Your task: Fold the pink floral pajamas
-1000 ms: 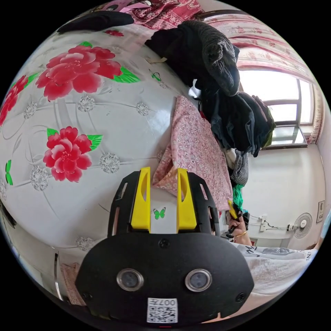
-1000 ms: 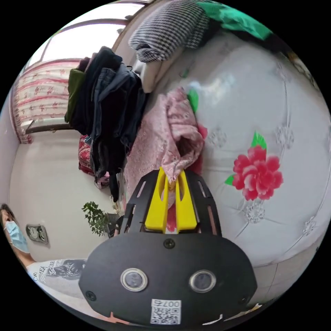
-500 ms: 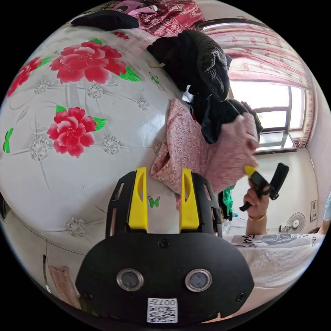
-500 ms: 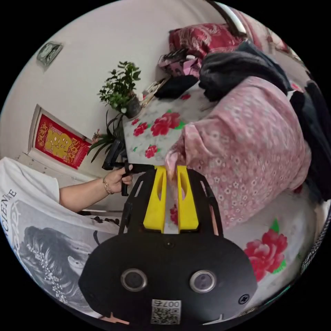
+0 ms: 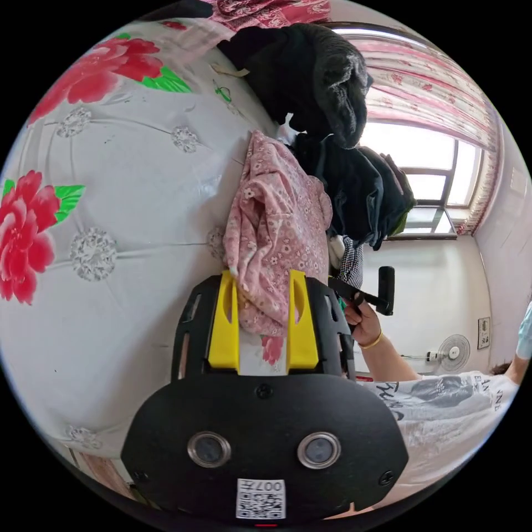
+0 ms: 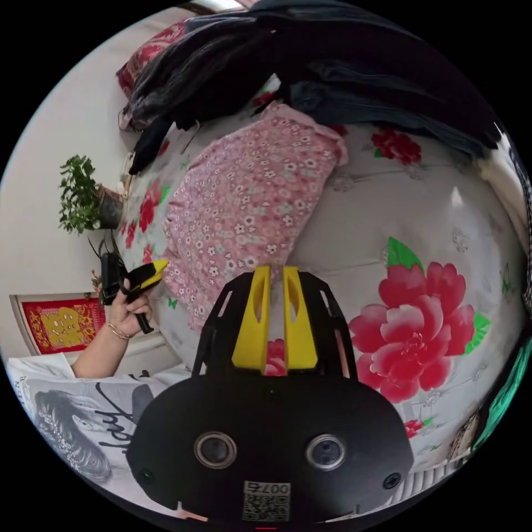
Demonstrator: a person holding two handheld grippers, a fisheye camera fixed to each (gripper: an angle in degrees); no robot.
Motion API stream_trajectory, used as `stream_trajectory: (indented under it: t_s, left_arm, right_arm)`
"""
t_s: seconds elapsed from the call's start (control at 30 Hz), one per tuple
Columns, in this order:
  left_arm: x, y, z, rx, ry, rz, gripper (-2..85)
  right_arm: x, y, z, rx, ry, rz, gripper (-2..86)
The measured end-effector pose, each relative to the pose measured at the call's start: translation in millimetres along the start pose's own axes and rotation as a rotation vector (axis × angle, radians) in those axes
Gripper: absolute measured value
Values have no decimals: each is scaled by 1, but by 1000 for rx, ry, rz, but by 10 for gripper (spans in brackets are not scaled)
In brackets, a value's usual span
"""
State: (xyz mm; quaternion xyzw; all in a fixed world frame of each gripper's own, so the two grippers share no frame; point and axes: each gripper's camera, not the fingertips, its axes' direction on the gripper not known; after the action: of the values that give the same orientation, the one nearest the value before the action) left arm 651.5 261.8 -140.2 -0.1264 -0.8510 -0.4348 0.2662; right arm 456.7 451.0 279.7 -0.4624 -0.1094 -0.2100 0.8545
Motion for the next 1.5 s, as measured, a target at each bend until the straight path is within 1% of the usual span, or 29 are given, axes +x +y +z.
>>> stream_trajectory:
  t_s: [0.07,0.13,0.23,0.3,0.37,0.4,0.43,0.47,0.5,0.53,0.57,0.6,0.67,0.7,0.73,0.77,0.83,0.9,0.97,1.03,1.07,1.17,1.23,1.3,1.37,1.43,1.5]
  left_arm:
    - [2,-6,6,-17,-23,-47,55]
    - [5,-4,0,2,-58,-56,33]
    - [7,6,-34,117,-82,-58,13]
    - [5,14,-63,186,-143,-98,6]
    - [8,27,-103,269,-290,-131,0]
    - [11,30,-110,278,-337,-133,-1]
    - [19,35,-123,281,-438,-140,-3]
    - [31,41,-132,286,-544,-143,-3]
    - [38,45,-135,291,-597,-144,-3]
    - [54,55,-141,310,-695,-139,-3]
    - [72,67,-144,333,-784,-117,-3]
    - [80,74,-145,343,-824,-107,-4]
    - [112,99,-144,365,-964,-76,-7]
    - [121,104,-142,367,-992,-69,-8]
    - [140,113,-137,366,-1034,-32,-9]
    - [160,118,-127,345,-1058,21,-9]
    - [190,121,-107,291,-1083,115,-9]
    - [219,119,-85,237,-1050,197,-9]
    - [255,115,-49,154,-876,300,-8]
    - [284,113,-13,67,-753,390,-4]
    - [304,113,12,35,-730,429,-4]
    - [354,118,67,-33,-739,505,-9]
    - [378,121,93,-77,-735,489,-9]
    - [398,125,114,-117,-756,463,-9]
    - [422,135,134,-115,-858,453,-7]
    - [438,146,142,-119,-855,492,-3]
    - [451,156,142,-99,-782,508,10]
  right_arm:
    - [-27,-14,18,-17,57,-43,-1]
    - [-55,-28,33,-34,93,-99,-3]
    - [-101,-48,61,-84,84,-231,-3]
    - [-141,-63,86,-138,23,-350,-3]
    - [-172,-75,105,-184,-25,-436,-3]
    - [-192,-80,114,-191,-21,-491,-3]
    - [-200,-82,116,-186,2,-510,-3]
    - [-212,-84,120,-171,70,-532,-2]
    - [-220,-83,121,-156,118,-547,-2]
    - [-221,-82,121,-157,130,-554,-3]
    - [-220,-78,121,-173,160,-546,-3]
    - [-215,-72,119,-169,197,-532,-3]
    - [-205,-59,110,-116,220,-497,-3]
    - [-197,-51,102,-96,200,-449,-3]
    - [-193,-48,99,-98,190,-418,-4]
    - [-187,-43,94,-99,185,-341,-3]
    - [-184,-31,85,-78,230,-277,-3]
    - [-183,-18,73,-38,339,-145,-3]
    - [-184,-10,67,-42,408,-52,-3]
    - [-183,-2,64,-102,416,33,-3]
    - [-182,4,59,-112,423,98,-2]
    - [-182,27,40,-66,401,169,-2]
    - [-184,43,26,-35,350,176,-2]
    - [-184,66,5,26,218,189,-2]
    - [-183,82,-7,63,178,211,-2]
    - [-185,96,-18,101,188,230,-2]
    - [-192,113,-30,145,244,242,-2]
